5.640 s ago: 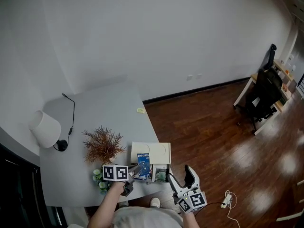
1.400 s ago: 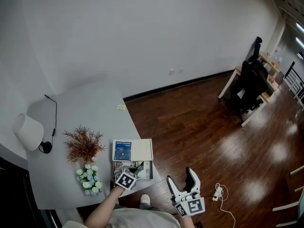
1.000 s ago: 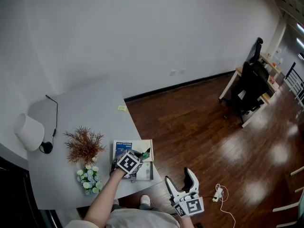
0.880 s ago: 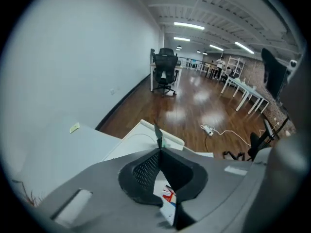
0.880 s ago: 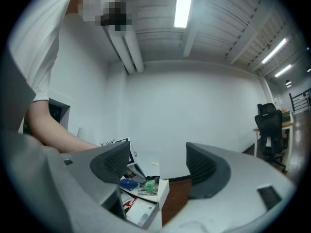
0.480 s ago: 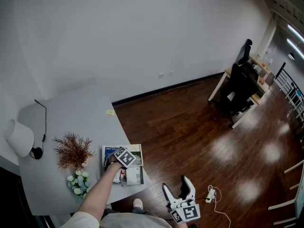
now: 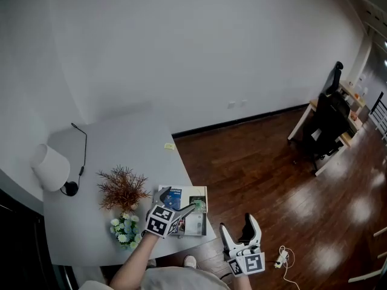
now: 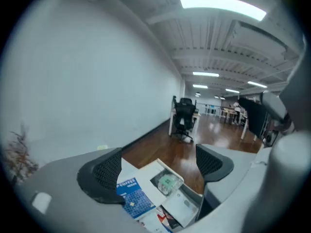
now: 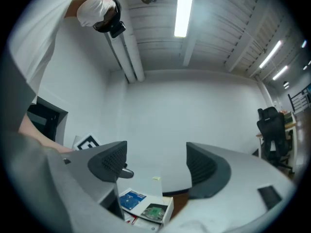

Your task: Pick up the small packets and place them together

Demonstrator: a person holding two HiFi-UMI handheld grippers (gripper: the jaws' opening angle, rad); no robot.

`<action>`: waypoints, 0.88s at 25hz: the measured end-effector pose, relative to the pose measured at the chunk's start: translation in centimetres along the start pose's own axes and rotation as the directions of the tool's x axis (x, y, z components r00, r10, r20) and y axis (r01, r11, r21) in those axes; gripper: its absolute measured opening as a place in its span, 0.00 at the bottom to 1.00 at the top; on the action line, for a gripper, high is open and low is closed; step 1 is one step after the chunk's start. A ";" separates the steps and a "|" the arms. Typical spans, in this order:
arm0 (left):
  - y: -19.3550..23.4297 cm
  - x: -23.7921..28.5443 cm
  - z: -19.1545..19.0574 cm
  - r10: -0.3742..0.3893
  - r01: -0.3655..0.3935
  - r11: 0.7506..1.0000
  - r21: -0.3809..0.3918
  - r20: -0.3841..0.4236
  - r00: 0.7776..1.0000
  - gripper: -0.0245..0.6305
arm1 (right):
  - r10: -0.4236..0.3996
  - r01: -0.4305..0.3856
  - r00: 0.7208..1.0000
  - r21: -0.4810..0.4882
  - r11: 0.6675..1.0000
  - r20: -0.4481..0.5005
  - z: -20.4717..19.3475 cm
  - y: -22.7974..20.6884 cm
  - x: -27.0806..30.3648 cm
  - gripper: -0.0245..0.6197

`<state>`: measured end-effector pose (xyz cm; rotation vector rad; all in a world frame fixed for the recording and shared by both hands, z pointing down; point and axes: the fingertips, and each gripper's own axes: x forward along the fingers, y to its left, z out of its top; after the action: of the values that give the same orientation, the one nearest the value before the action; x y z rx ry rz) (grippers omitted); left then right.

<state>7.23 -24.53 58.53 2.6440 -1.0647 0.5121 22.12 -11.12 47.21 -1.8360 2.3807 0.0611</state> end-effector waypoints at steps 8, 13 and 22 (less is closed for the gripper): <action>2.3 -16.6 6.0 0.292 -0.314 0.949 -0.007 0.386 0.875 0.64 | 0.095 -0.093 0.995 -0.097 0.991 0.020 2.0 6.0 4.6 0.65; 4.5 -18.9 3.9 0.363 -0.387 0.922 -0.003 0.349 0.864 0.63 | 0.091 -0.096 0.995 -0.149 0.984 -0.042 1.2 9.0 5.6 0.65; 5.2 -19.7 3.4 0.305 -0.319 0.947 -0.022 0.362 0.881 0.57 | 0.083 -0.093 0.994 -0.181 0.979 -0.065 0.8 11.6 6.3 0.65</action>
<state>-8.86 -17.16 47.90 2.6734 -1.6238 0.0951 9.40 -14.10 45.03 -1.8296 2.5731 0.2490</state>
